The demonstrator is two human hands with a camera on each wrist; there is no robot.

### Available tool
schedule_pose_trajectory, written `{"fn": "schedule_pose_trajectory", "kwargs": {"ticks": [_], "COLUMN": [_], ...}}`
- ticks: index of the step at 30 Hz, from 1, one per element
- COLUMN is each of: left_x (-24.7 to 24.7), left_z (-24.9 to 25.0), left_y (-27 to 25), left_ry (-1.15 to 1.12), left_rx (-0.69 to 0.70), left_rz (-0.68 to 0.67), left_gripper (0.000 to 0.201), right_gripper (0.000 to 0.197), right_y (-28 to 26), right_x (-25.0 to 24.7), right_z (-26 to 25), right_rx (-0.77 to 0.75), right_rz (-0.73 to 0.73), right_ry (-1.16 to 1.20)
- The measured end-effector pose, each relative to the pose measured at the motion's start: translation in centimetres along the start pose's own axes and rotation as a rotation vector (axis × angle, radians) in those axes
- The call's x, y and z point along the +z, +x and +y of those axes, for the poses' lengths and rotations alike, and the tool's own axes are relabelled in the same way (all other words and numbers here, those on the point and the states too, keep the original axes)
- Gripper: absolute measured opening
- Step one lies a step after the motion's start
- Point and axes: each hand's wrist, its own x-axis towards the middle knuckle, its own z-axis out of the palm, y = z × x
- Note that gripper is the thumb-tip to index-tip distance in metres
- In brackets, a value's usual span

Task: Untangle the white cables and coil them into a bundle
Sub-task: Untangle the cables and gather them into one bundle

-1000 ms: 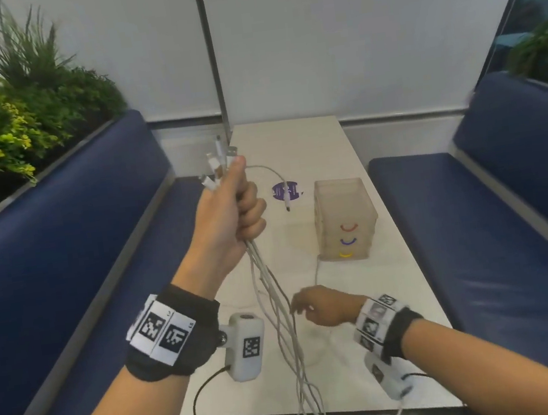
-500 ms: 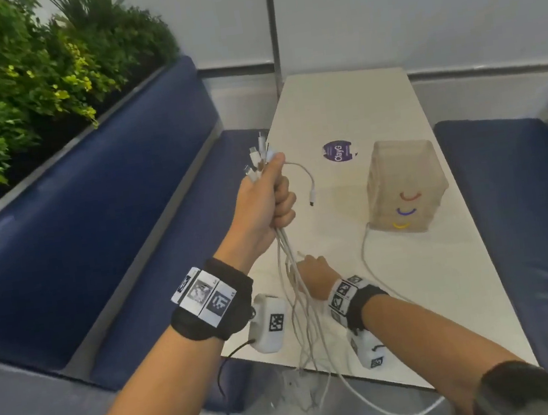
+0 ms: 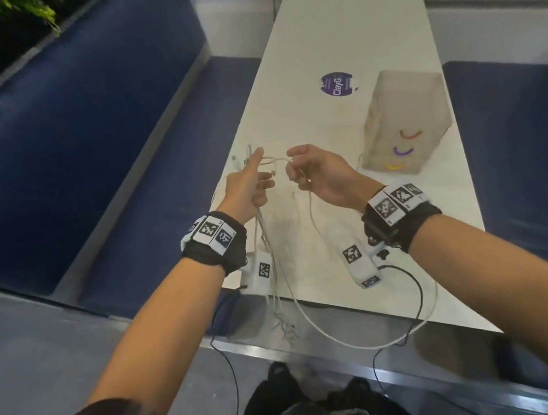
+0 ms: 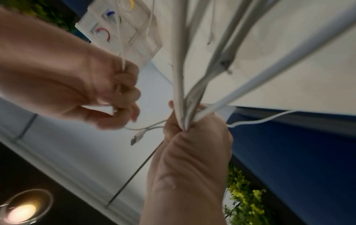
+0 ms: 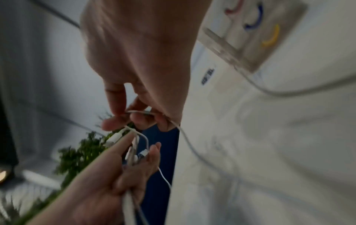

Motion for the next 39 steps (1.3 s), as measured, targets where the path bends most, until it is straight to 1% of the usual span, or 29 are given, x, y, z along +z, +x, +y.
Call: {"fn": "schedule_pose_trajectory", "kwargs": {"ticks": [2, 4, 6, 7, 8, 9, 10, 11, 12, 13, 14, 15, 16, 18, 19, 21, 23, 25, 27, 28, 29, 30, 31, 32, 33, 34, 36, 38, 39], "left_x": [0.3, 1.1, 2.0, 2.5, 3.0, 3.4, 3.8, 4.2, 4.5, 4.9, 5.2, 5.5, 5.7, 6.0, 6.0, 6.0, 5.9, 5.8, 5.5, 5.3, 4.9, 4.6, 4.3, 4.2, 4.2, 4.5, 5.7, 7.3, 7.9], "left_z": [-0.2, 0.2, 1.1, 1.7, 2.3, 2.8, 3.1, 3.3, 3.2, 2.8, 2.3, 1.6, 1.0, -0.2, -0.7, -1.6, -2.2, -2.0, -1.2, -0.6, -0.1, 0.4, 0.9, 1.3, 1.5, 1.6, 1.2, 0.3, -0.2], "left_y": [0.1, -0.1, -0.6, -0.9, -1.4, -1.9, -2.5, -3.1, -3.6, -4.1, -4.5, -4.9, -5.3, -5.9, -6.1, -6.3, -6.5, -6.8, -6.6, -6.4, -5.9, -5.3, -4.5, -3.8, -3.4, -3.2, -3.6, -4.3, -4.5], "left_ry": [-0.034, -0.066, -0.127, -0.145, -0.131, -0.087, -0.015, 0.079, 0.189, 0.305, 0.415, 0.502, 0.572, 0.684, 0.731, 0.800, 0.877, 0.945, 0.923, 0.866, 0.754, 0.586, 0.403, 0.249, 0.154, 0.108, 0.106, 0.196, 0.249], "left_rx": [-0.011, 0.030, 0.091, 0.125, 0.167, 0.216, 0.265, 0.305, 0.335, 0.357, 0.373, 0.379, 0.384, 0.423, 0.437, 0.411, 0.418, 0.524, 0.606, 0.591, 0.532, 0.449, 0.361, 0.279, 0.221, 0.190, 0.187, 0.224, 0.261], "left_rz": [-0.091, -0.166, -0.180, -0.183, -0.198, -0.225, -0.261, -0.304, -0.350, -0.395, -0.436, -0.478, -0.520, -0.572, -0.585, -0.630, -0.669, -0.616, -0.497, -0.428, -0.351, -0.263, -0.173, -0.106, -0.077, -0.087, -0.156, -0.196, -0.187], "left_gripper": [0.043, 0.037, 0.031, 0.032, 0.033, 0.036, 0.038, 0.040, 0.042, 0.044, 0.045, 0.045, 0.046, 0.052, 0.056, 0.059, 0.056, 0.049, 0.048, 0.053, 0.058, 0.058, 0.054, 0.050, 0.046, 0.044, 0.048, 0.053, 0.049], "right_gripper": [0.021, 0.022, 0.019, 0.017, 0.016, 0.014, 0.009, 0.008, 0.015, 0.024, 0.032, 0.040, 0.046, 0.049, 0.045, 0.039, 0.042, 0.041, 0.040, 0.038, 0.032, 0.023, 0.017, 0.014, 0.015, 0.018, 0.025, 0.032, 0.035], "right_y": [-1.4, -2.4, -3.3, -3.8, -4.2, -4.5, -4.7, -4.8, -4.8, -4.6, -4.4, -4.3, -4.2, -3.9, -3.7, -3.3, -2.8, -2.4, -2.5, -2.8, -3.0, -3.4, -3.9, -4.3, -4.7, -5.2, -5.8, -5.9, -5.8], "right_x": [-0.8, -1.7, -2.8, -3.4, -3.9, -4.3, -4.8, -5.0, -5.1, -5.2, -5.1, -4.9, -4.7, -4.3, -4.3, -4.8, -6.1, -7.4, -8.4, -8.6, -8.8, -8.7, -8.5, -7.9, -7.4, -6.6, -4.8, -3.5, -3.1], "right_z": [0.6, 1.6, 2.8, 3.4, 4.0, 4.5, 4.7, 4.4, 3.8, 2.9, 1.6, 0.2, -1.2, -3.3, -3.9, -4.6, -5.1, -5.5, -5.5, -5.4, -5.1, -4.7, -4.3, -3.7, -3.1, -2.5, -1.4, -0.5, -0.1], "right_rx": [-0.003, 0.035, 0.110, 0.157, 0.204, 0.240, 0.250, 0.226, 0.182, 0.140, 0.107, 0.079, 0.057, 0.061, 0.076, 0.062, 0.043, 0.026, 0.016, -0.001, -0.034, -0.073, -0.110, -0.136, -0.156, -0.170, -0.186, -0.181, -0.177], "right_rz": [-0.072, -0.158, -0.279, -0.348, -0.403, -0.418, -0.384, -0.312, -0.234, -0.189, -0.182, -0.192, -0.192, -0.116, -0.054, 0.069, 0.170, 0.269, 0.389, 0.441, 0.474, 0.487, 0.476, 0.432, 0.357, 0.270, 0.169, 0.129, 0.127], "right_ry": [-0.106, -0.186, -0.300, -0.371, -0.434, -0.467, -0.445, -0.352, -0.194, -0.007, 0.157, 0.269, 0.337, 0.405, 0.438, 0.549, 0.626, 0.499, 0.320, 0.226, 0.125, 0.016, -0.095, -0.204, -0.317, -0.443, -0.699, -0.888, -0.956]}}
